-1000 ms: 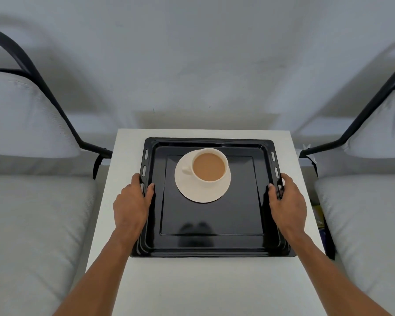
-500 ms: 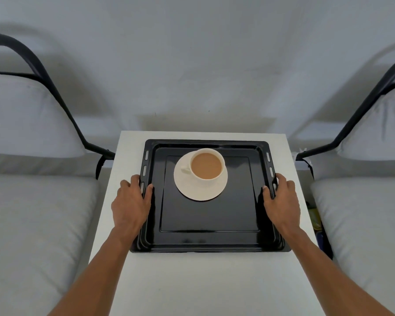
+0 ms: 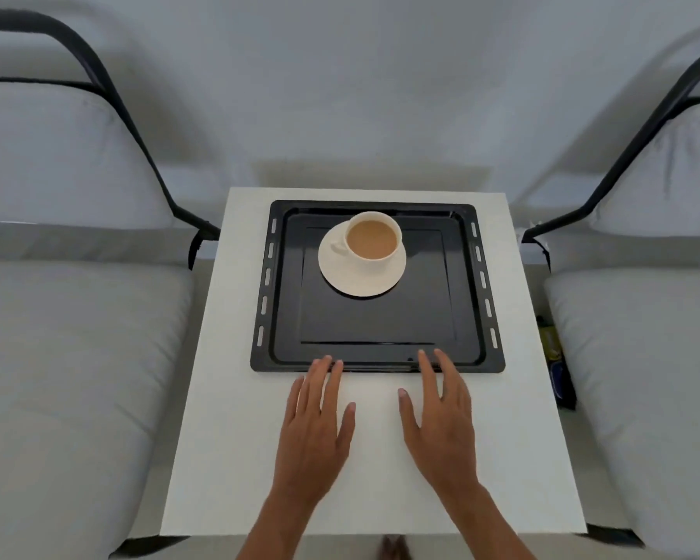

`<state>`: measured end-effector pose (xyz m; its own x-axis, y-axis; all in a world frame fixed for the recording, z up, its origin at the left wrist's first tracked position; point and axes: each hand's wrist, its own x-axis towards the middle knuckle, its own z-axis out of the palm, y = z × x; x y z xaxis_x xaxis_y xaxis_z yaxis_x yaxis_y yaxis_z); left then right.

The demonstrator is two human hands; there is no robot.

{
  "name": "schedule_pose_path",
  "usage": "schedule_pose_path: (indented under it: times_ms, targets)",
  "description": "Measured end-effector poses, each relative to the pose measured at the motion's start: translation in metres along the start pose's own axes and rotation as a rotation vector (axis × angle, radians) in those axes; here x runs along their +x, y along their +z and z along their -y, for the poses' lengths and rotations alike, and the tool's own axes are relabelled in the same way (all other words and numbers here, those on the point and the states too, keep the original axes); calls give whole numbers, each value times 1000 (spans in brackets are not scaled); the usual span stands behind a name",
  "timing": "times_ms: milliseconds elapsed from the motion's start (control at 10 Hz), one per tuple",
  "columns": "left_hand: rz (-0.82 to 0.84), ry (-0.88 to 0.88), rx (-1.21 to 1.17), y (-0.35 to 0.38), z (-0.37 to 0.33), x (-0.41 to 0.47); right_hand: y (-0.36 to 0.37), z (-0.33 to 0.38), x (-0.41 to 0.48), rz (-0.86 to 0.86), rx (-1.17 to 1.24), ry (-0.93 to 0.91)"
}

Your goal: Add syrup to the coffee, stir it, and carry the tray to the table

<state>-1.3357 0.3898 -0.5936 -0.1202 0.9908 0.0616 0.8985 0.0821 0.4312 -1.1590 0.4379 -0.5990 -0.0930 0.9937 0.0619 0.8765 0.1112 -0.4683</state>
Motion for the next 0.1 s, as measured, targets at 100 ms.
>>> schedule_pose_path:
  times_ms: [100]
  targets:
    - [11,2,51,18,-2,-31,12,5,-31,-14,-4,5]
